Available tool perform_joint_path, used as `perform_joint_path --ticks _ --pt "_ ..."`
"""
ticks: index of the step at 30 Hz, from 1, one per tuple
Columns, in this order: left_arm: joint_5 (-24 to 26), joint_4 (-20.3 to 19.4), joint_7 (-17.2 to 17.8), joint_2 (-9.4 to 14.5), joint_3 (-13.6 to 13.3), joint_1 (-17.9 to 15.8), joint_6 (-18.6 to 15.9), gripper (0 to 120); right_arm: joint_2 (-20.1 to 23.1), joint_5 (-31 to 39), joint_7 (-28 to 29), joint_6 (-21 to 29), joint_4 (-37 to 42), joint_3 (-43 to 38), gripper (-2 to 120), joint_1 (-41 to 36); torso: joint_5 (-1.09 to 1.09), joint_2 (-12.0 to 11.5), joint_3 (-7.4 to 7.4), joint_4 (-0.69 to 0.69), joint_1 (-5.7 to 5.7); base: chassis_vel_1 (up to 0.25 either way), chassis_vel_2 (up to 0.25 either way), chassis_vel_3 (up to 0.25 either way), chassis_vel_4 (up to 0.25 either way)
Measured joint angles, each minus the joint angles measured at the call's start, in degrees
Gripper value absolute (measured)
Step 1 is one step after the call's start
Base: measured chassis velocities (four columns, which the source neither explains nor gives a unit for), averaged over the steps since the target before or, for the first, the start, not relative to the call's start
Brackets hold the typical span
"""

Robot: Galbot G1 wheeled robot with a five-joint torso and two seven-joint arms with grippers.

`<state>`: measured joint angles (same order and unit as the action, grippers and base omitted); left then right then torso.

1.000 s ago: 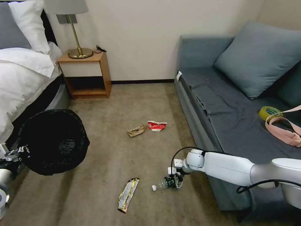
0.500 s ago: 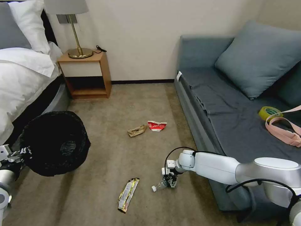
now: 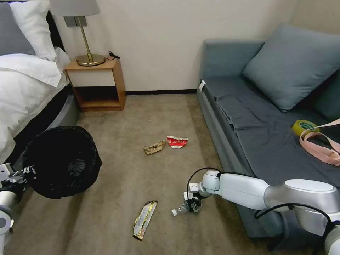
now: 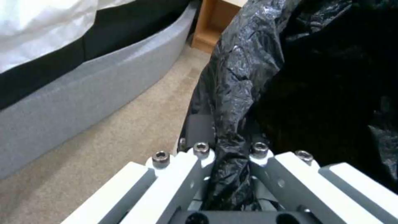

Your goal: Pick up the trash bin, then pick up the garbage on the floor and place it into the trash bin.

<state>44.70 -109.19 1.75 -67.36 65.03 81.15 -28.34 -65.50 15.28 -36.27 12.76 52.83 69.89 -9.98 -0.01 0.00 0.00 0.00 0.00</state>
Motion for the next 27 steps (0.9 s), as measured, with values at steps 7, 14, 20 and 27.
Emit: perform_joint_path --ticks 7,14,20,27 --pt "-0.3 0.1 0.0 -0.1 -1.1 -0.2 0.0 2 0.6 -0.3 0.0 -0.1 0.2 -1.3 34 -0.9 0.00 0.0 0.00 0.00 -0.01 0.000 0.000 0.000 0.000" --pt "-0.5 0.4 0.6 0.1 -2.8 -1.0 -0.4 2 2.9 -1.1 0.4 0.3 0.9 -4.9 20 -1.3 0.01 0.0 0.00 0.00 0.00 0.000 0.000 0.000 0.000" --pt "-0.8 1.0 0.8 0.5 -4.9 -1.3 -0.6 2 7.3 -0.5 1.4 1.9 6.2 -13.6 19 -0.3 0.01 0.0 0.01 -0.01 0.00 0.000 0.000 0.000 0.000" --pt "-2.1 1.8 0.5 0.0 -6.6 -1.5 -0.2 2 9.6 11.4 1.8 4.4 17.6 -30.0 19 1.5 0.00 0.0 0.01 0.00 0.00 0.000 0.000 0.000 0.000"
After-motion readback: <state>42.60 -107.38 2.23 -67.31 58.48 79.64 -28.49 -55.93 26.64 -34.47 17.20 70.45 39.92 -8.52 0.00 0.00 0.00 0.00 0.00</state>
